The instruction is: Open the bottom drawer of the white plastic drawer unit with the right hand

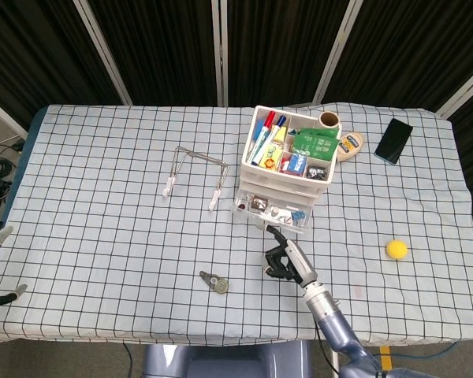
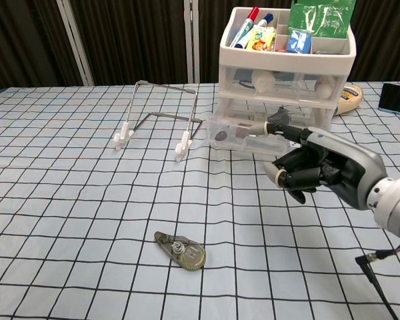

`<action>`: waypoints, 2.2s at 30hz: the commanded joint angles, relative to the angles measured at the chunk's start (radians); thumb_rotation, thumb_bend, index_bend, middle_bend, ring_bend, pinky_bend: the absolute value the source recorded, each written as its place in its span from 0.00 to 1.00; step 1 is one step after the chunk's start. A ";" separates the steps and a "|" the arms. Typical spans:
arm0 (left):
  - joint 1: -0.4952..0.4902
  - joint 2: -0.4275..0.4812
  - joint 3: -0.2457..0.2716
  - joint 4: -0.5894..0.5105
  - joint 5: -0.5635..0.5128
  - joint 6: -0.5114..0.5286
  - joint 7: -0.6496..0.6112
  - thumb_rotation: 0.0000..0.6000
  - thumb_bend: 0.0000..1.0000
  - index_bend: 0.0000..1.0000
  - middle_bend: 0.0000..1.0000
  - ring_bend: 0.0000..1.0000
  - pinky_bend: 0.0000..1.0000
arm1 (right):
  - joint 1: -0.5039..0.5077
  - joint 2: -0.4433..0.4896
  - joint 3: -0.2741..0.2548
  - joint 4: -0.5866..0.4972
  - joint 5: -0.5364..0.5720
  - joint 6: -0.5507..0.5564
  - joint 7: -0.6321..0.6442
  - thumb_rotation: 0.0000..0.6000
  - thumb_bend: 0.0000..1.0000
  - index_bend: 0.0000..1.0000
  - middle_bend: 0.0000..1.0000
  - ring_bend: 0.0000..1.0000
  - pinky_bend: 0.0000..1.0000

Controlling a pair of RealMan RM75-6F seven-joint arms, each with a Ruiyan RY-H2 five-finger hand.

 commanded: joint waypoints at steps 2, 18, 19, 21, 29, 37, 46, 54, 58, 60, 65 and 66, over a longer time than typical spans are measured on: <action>0.000 0.000 -0.001 -0.002 -0.001 -0.001 0.002 1.00 0.09 0.00 0.00 0.00 0.00 | 0.029 0.058 0.050 -0.102 0.120 0.065 -0.317 1.00 0.44 0.16 0.87 0.91 0.78; 0.005 0.007 -0.003 -0.010 -0.012 -0.001 0.001 1.00 0.09 0.00 0.00 0.00 0.00 | 0.142 0.051 0.067 -0.201 0.536 0.224 -1.032 1.00 0.42 0.18 0.88 0.92 0.79; 0.005 0.008 -0.003 -0.010 -0.012 -0.001 0.000 1.00 0.09 0.00 0.00 0.00 0.00 | 0.147 0.049 0.069 -0.198 0.547 0.227 -1.036 1.00 0.42 0.20 0.89 0.92 0.79; 0.006 0.009 -0.003 -0.011 -0.013 -0.002 -0.001 1.00 0.09 0.00 0.00 0.00 0.00 | 0.154 0.046 0.069 -0.194 0.562 0.231 -1.040 1.00 0.43 0.21 0.89 0.92 0.79; 0.006 0.009 -0.004 -0.013 -0.014 -0.004 0.001 1.00 0.09 0.00 0.00 0.00 0.00 | 0.163 0.034 0.045 -0.184 0.542 0.252 -1.011 1.00 0.46 0.42 0.90 0.94 0.80; 0.008 0.010 -0.004 -0.015 -0.014 -0.002 0.002 1.00 0.09 0.00 0.00 0.00 0.00 | 0.163 0.030 0.019 -0.181 0.524 0.261 -0.990 1.00 0.46 0.49 0.90 0.94 0.80; 0.008 0.012 -0.004 -0.016 -0.014 -0.005 -0.002 1.00 0.10 0.00 0.00 0.00 0.00 | 0.158 0.032 -0.008 -0.193 0.502 0.275 -0.975 1.00 0.46 0.52 0.90 0.94 0.80; 0.008 0.012 -0.004 -0.019 -0.016 -0.006 -0.001 1.00 0.10 0.00 0.00 0.00 0.00 | 0.149 0.047 -0.025 -0.208 0.484 0.286 -0.965 1.00 0.47 0.55 0.90 0.94 0.80; 0.007 0.012 -0.004 -0.020 -0.017 -0.008 0.002 1.00 0.10 0.00 0.00 0.00 0.00 | 0.144 0.056 -0.039 -0.222 0.475 0.287 -0.962 1.00 0.46 0.55 0.90 0.94 0.80; 0.007 0.012 -0.004 -0.021 -0.016 -0.008 0.003 1.00 0.10 0.00 0.00 0.00 0.00 | 0.143 0.058 -0.044 -0.227 0.472 0.287 -0.962 1.00 0.46 0.56 0.90 0.94 0.80; 0.008 0.012 -0.003 -0.022 -0.015 -0.007 0.003 1.00 0.10 0.00 0.00 0.00 0.00 | 0.140 0.062 -0.062 -0.238 0.463 0.283 -0.965 1.00 0.46 0.56 0.90 0.94 0.80; 0.008 0.013 -0.004 -0.022 -0.016 -0.007 0.002 1.00 0.10 0.00 0.00 0.00 0.00 | 0.140 0.062 -0.066 -0.241 0.463 0.281 -0.965 1.00 0.46 0.56 0.90 0.94 0.80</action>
